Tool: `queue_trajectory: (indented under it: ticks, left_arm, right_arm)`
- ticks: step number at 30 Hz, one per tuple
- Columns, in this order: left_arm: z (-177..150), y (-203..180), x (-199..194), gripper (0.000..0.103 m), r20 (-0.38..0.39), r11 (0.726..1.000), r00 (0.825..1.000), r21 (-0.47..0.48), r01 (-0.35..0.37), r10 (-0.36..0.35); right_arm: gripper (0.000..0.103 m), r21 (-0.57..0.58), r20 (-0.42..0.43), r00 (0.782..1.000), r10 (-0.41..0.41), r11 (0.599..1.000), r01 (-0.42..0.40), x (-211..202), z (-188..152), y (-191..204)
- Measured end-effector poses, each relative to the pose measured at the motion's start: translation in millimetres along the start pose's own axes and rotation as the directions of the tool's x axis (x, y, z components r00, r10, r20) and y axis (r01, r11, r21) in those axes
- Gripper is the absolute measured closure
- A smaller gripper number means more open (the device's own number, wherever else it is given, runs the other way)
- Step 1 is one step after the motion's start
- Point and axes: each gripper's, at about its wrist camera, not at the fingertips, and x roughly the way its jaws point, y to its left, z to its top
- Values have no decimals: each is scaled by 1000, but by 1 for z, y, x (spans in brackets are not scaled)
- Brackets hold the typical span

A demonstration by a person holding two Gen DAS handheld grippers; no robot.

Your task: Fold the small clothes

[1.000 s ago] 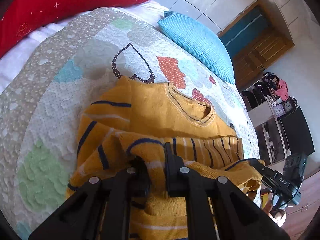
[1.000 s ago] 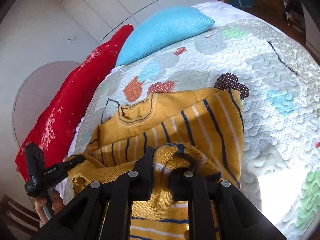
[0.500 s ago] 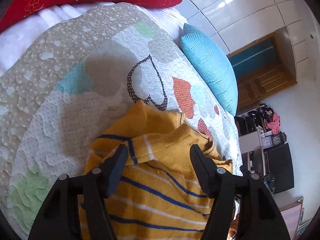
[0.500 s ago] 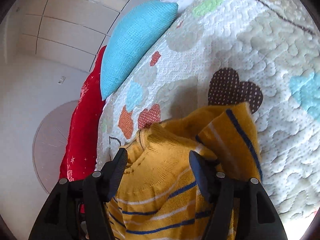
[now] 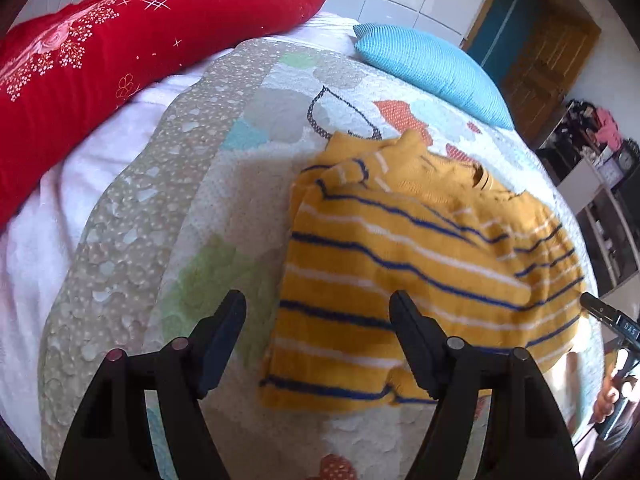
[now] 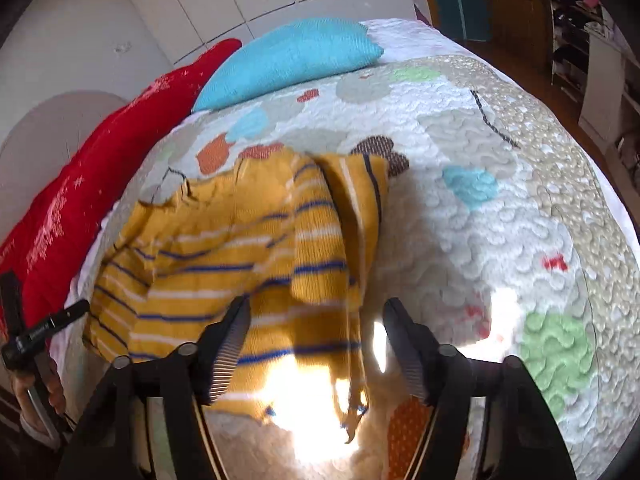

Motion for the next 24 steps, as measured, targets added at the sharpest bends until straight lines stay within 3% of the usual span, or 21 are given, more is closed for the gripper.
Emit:
queue_trajectory:
  ticks: [1, 3, 4, 5, 6, 7, 9, 11, 12, 13, 15, 18, 21, 24]
  left_arm:
    - [-4, -1, 3, 30, -1, 999, 999, 25, -46, 46]
    - [-11, 1, 1, 30, 15, 993, 994, 43, -108, 107]
    - [-15, 4, -3, 30, 18, 993, 994, 38, -109, 108]
    - [-19, 7, -8, 30, 22, 994, 994, 28, -104, 104]
    - [-23, 10, -14, 30, 30, 995, 994, 20, -101, 100]
    - [-29, 12, -19, 30, 38, 995, 994, 19, -100, 99]
    - [-42, 12, -24, 26, 52, 994, 993, 26, -110, 108]
    - [-54, 13, -22, 25, 64, 990, 989, 35, -138, 135]
    - [-60, 14, -18, 25, 67, 988, 987, 40, -150, 147]
    - [-65, 15, -12, 25, 65, 986, 985, 44, -161, 158]
    - [-73, 19, -2, 21, 74, 985, 983, 37, -171, 168]
    - [-82, 19, -4, 15, 150, 981, 971, 31, -193, 186]
    - [-88, 22, -4, 13, 189, 985, 967, 15, -174, 168]
    - [-88, 26, -5, 12, 201, 991, 971, 5, -134, 131]
  right_arm:
    - [97, -18, -38, 999, -5, 1000, 4, 6, -8, -2]
    - [97, 13, -60, 993, -105, 994, 106, 16, -13, -21]
    - [92, 38, -57, 983, -173, 984, 176, 18, -13, -35]
    - [94, 72, -58, 974, -221, 972, 225, 18, -12, -49]
    - [92, 96, -65, 948, -312, 943, 317, 15, -12, -60]
    - [88, 114, -56, 942, -331, 935, 335, 9, -12, -67]
    - [88, 149, -6, 969, -248, 958, 246, -10, -13, -69]
    - [85, 122, 75, 969, -234, 967, 224, -30, -13, -51]
    - [77, 88, 127, 964, -233, 971, 223, -39, -13, -37]
    - [58, 47, 179, 954, -239, 971, 234, -47, -13, -19]
    - [34, -40, 257, 937, -238, 966, 256, -53, -11, 17]
    - [34, -179, 217, 956, -195, 955, 236, -36, -5, 68]
    - [50, -267, 146, 982, -115, 952, 152, -5, 0, 117]
    - [52, -349, 117, 990, -81, 930, 117, 31, 7, 169]
